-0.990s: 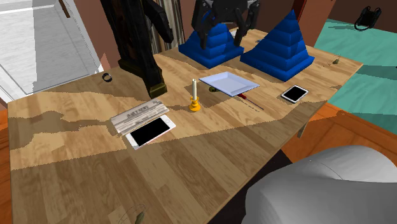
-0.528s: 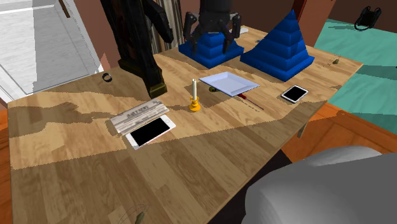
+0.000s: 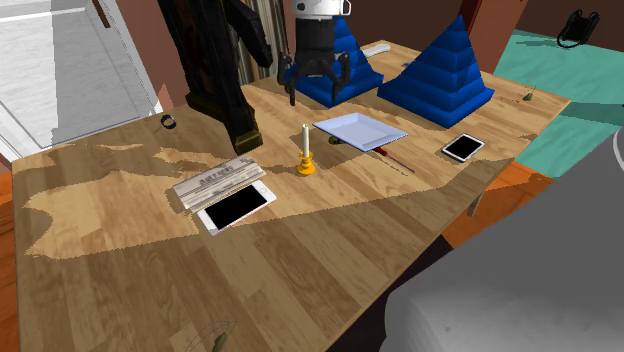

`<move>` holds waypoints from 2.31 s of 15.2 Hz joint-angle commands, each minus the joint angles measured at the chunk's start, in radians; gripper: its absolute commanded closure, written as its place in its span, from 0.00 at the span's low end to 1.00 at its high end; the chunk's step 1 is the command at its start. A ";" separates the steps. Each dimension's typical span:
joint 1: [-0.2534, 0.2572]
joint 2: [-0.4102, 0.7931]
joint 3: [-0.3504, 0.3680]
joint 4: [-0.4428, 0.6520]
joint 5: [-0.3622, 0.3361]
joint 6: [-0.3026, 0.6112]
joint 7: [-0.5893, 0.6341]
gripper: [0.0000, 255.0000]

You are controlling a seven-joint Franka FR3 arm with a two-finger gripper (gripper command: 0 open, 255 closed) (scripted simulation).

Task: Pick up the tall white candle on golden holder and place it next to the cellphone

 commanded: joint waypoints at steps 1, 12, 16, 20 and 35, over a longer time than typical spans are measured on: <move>-0.001 0.103 0.001 0.061 0.002 -0.008 0.020 0.00; -0.005 0.478 -0.006 0.283 0.020 -0.043 0.084 0.00; -0.002 0.475 -0.004 0.226 0.022 0.011 0.082 0.00; -0.002 0.475 -0.004 0.218 0.023 0.019 0.082 0.00; -0.002 0.475 -0.004 0.218 0.023 0.019 0.082 1.00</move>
